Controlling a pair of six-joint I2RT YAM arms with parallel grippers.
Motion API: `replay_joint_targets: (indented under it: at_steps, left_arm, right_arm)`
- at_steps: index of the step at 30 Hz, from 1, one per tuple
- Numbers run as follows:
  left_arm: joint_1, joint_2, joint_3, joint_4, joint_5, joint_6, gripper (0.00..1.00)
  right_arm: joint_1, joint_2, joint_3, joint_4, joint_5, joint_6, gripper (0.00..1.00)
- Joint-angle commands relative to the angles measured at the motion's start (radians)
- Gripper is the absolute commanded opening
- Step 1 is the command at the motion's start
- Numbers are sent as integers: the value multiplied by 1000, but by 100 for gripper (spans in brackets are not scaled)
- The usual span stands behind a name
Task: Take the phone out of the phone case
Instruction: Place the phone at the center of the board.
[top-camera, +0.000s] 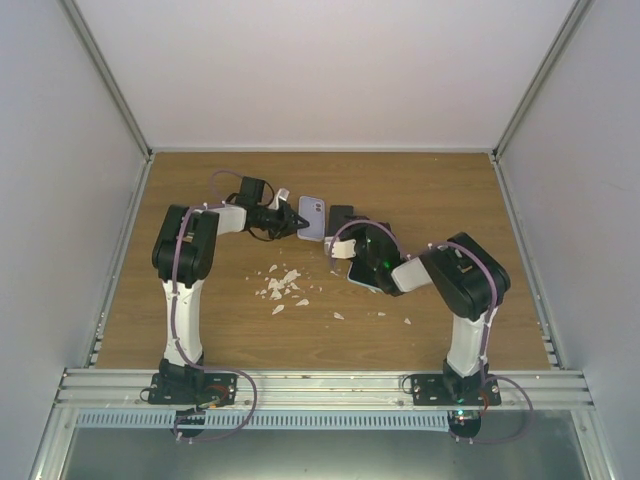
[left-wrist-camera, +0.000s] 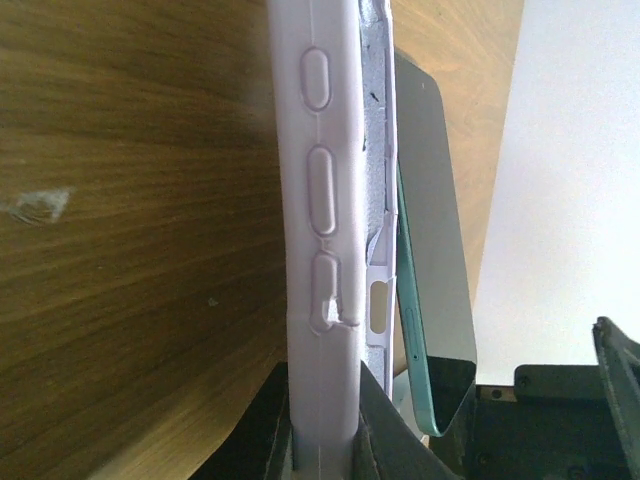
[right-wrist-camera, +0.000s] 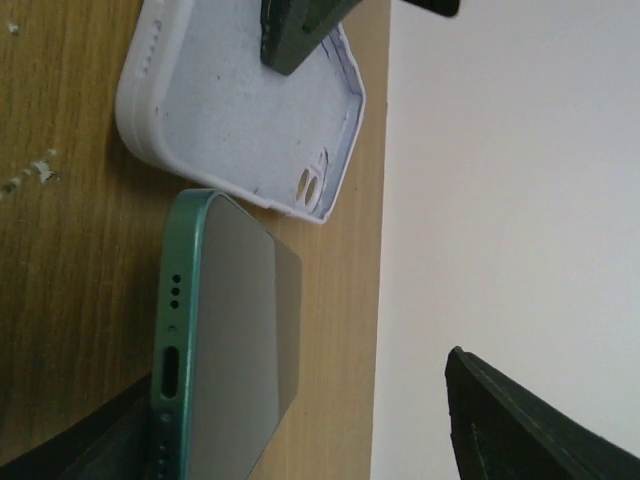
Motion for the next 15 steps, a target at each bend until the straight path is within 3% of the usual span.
replay_joint_targets:
  at_steps: [1, 7, 15]
  left_arm:
    - [-18, 9, 28, 12, -2, 10, 0]
    - [-24, 13, 33, -2, -14, 22, 0]
    - [-28, 22, 44, -18, -28, 21, 0]
  right_arm:
    - [-32, -69, 64, -188, -77, 63, 71]
    - [-68, -87, 120, -377, -141, 86, 85]
    - [-78, -82, 148, -488, -195, 88, 91]
